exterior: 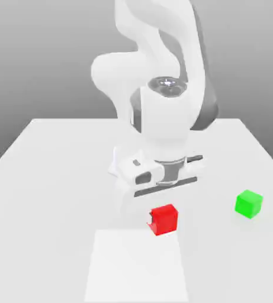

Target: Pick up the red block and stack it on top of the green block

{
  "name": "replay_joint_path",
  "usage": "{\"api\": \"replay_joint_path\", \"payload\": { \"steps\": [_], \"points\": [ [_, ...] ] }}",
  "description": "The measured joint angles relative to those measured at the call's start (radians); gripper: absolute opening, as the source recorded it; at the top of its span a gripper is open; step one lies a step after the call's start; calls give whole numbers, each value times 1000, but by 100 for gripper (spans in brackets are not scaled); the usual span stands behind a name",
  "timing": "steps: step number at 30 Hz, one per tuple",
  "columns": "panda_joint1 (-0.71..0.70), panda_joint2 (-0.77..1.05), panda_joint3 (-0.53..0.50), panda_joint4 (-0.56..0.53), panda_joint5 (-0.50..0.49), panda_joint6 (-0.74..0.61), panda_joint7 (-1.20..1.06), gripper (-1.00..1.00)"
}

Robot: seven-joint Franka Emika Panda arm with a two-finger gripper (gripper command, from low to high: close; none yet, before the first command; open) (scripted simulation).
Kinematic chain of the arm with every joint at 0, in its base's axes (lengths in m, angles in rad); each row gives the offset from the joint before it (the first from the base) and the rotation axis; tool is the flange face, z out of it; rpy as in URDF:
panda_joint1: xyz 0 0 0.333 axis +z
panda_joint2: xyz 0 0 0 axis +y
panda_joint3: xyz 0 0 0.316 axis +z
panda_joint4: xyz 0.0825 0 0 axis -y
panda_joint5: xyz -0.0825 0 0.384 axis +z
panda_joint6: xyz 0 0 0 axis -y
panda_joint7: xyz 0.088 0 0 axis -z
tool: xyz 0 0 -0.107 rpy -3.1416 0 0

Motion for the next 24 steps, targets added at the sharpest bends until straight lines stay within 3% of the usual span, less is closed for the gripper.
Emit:
{"api": "replay_joint_path", "payload": {
  "steps": [17,24],
  "points": [
    [387,-91,304,10,89,-97,149,-100],
    [421,27,317,25,137,-29,123,-100]
  ]
}}
